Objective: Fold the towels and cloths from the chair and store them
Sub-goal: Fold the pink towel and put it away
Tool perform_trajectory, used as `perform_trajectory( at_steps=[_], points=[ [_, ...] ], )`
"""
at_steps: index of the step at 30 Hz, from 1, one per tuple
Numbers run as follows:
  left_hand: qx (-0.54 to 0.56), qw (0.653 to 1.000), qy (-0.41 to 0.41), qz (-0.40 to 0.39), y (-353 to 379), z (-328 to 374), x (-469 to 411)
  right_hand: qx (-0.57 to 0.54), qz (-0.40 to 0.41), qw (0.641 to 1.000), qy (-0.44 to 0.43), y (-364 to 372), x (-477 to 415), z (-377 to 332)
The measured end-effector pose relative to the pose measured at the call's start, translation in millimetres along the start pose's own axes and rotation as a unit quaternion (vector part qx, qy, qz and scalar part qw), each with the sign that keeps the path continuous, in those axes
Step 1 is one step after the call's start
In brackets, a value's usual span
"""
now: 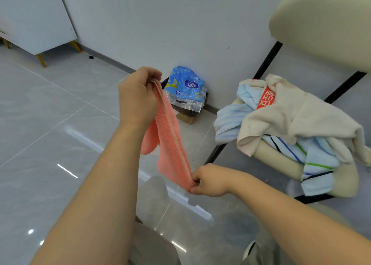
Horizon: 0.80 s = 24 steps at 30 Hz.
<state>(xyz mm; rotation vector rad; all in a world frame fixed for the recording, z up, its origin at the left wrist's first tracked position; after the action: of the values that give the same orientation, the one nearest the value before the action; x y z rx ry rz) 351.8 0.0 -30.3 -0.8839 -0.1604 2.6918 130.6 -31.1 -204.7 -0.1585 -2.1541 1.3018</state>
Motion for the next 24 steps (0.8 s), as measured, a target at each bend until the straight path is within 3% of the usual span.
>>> perform_trajectory(
  at_steps=[5,10,12,15,20,22,24],
  points=[
    [-0.068,0.998,0.018,0.002,-9.4,-11.8,-5.8,0.174,-0.006,0.982,-0.076,-5.2,14.5,3.6],
    [-0.112,0.993,0.023,0.008,-10.8,-17.7,-7.3,0.370,0.028,0.901,-0.225,-7.3,36.5,-33.2],
    [-0.126,0.991,0.018,0.026,-15.4,-19.3,-9.1,0.353,0.060,0.904,-0.234,-17.7,41.4,-36.9],
    [-0.167,0.984,-0.007,0.069,-33.5,-30.9,-18.0,0.313,0.200,0.893,-0.253,-54.5,47.7,-26.8],
    [-0.212,0.971,-0.069,0.091,-54.2,-55.0,-23.3,0.187,0.434,0.867,-0.159,-129.9,81.5,21.6],
    [-0.212,0.972,-0.067,0.082,-51.6,-54.1,-21.3,0.106,0.467,0.872,-0.099,-157.2,88.0,37.9],
    [-0.216,0.971,-0.066,0.076,-49.0,-54.7,-21.1,0.036,0.411,0.910,-0.047,-168.6,83.5,47.5]
  ],
)
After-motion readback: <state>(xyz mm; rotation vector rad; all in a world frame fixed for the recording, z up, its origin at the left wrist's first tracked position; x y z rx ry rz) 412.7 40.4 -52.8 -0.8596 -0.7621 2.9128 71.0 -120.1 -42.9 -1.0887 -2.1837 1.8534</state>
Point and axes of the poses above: each hand's wrist, its own x-axis away from the middle knuckle, its own y-axis out of the palm, z = x × y, the point moved 8 cm from there along -x, towards the middle knuckle, and after that the axes turned 14 degrees about z, right-handed, at the moved point
